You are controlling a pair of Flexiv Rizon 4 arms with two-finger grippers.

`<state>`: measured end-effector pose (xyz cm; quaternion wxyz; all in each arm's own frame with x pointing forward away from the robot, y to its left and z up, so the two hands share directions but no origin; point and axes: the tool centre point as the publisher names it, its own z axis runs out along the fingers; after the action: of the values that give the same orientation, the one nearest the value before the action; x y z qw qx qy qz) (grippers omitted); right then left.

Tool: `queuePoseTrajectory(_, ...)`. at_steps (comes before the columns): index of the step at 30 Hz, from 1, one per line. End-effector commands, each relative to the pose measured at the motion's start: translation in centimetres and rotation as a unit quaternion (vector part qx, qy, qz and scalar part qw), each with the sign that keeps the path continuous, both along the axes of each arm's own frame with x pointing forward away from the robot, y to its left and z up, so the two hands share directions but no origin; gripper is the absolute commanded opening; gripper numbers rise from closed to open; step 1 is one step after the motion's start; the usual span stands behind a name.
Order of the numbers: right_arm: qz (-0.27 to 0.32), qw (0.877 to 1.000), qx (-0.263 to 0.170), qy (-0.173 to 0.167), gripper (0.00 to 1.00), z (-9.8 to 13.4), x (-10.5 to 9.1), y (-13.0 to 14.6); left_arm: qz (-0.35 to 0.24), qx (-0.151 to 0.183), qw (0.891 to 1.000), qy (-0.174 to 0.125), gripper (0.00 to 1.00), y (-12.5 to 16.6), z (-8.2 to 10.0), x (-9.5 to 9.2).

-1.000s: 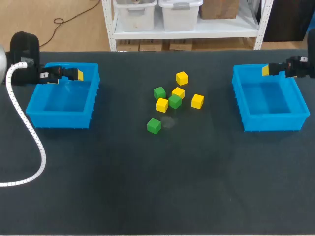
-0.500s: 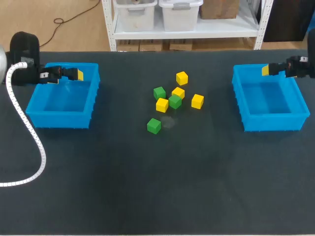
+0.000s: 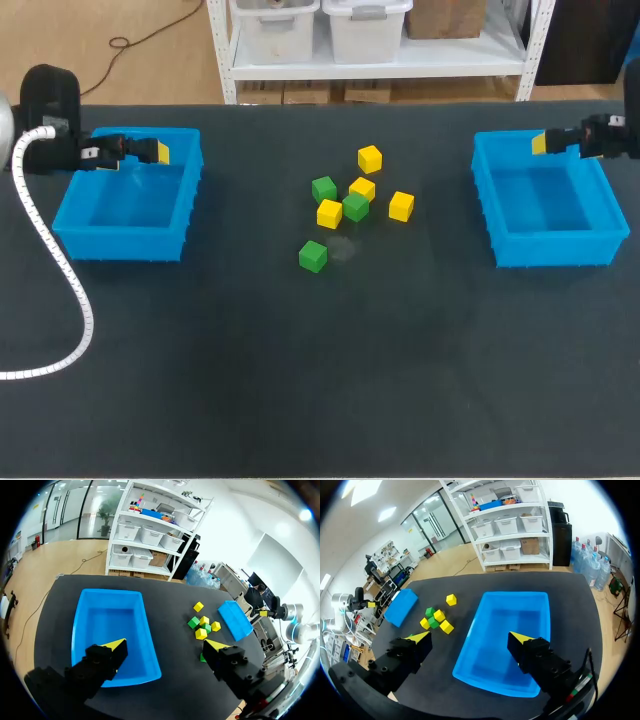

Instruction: Put the green cubes in the right bin and the yellow cubes in the left bin.

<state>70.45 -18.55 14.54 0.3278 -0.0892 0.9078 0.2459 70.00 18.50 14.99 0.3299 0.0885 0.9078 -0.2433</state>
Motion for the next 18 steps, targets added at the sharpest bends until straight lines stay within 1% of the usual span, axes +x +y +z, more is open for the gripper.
queuePoseTrajectory(1,-0.005,1.0,-0.005,0.003,1.0,0.3,-0.1,0.2,0.0,0.0,1.0,0.0,1.0,0.0,0.0,0.0)
queuePoseTrajectory(5,-0.007,1.0,-0.007,0.001,1.0,0.5,0.0,0.2,0.0,0.0,1.0,0.0,1.0,0.0,0.0,0.0)
queuePoseTrajectory(8,0.0,1.0,-0.015,-0.009,1.0,1.2,0.2,0.6,0.0,0.0,1.0,0.0,1.0,0.0,0.0,0.0)
queuePoseTrajectory(12,0.018,0.999,-0.029,-0.02,1.0,1.9,0.3,1.8,0.0,0.0,1.0,0.0,1.0,0.0,0.0,0.0)
queuePoseTrajectory(18,0.043,0.998,-0.048,-0.028,1.0,2.4,0.3,4.0,0.0,0.0,1.0,0.0,1.0,0.0,0.0,0.0)
